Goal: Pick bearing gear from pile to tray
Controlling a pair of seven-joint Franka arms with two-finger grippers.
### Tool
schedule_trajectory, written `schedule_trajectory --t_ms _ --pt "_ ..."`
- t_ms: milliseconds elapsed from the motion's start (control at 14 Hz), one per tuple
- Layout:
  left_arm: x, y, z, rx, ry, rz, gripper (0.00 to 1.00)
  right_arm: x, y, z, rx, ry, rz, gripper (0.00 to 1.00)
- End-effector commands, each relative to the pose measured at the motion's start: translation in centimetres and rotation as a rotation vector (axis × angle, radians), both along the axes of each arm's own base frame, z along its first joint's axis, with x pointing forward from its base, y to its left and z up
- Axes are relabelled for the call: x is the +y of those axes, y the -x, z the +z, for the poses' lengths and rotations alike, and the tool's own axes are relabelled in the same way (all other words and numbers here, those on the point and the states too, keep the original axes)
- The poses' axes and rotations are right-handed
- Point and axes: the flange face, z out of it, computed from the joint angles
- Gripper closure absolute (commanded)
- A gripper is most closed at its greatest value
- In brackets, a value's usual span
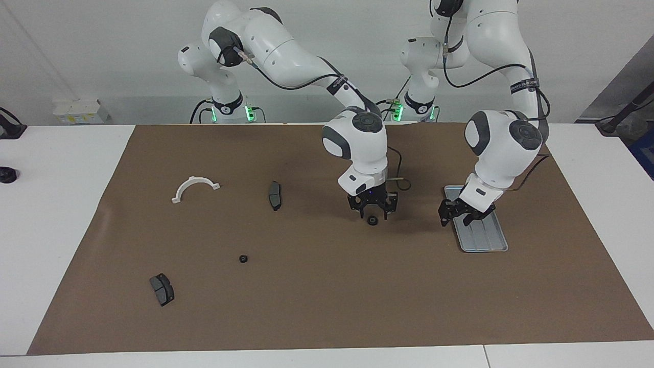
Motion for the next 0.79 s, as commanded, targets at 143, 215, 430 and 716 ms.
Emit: schedule_trajectory --t_ms 143,215,430,716 --pt "-11.1 1.4 -1.7 -0.029 0.034 0.045 0.33 -10.5 -2.2 6.2 -0.024 0.021 -0.077 0.00" --pt "-12.7 1.8 -2.1 -0.032 0.039 0.050 0.34 -13.3 -2.3 7.1 -0.025 0.033 -0.074 0.00" --pt "-16.3 3.1 -3.7 -0.030 0.038 0.010 0.34 -21.4 -1.9 9.4 -0.030 0.075 -0.042 0.00" --pt "-18.8 5.4 -6.2 0.011 0.015 -0.037 0.37 -30.7 -2.2 11.3 -0.001 0.152 0.066 0.00"
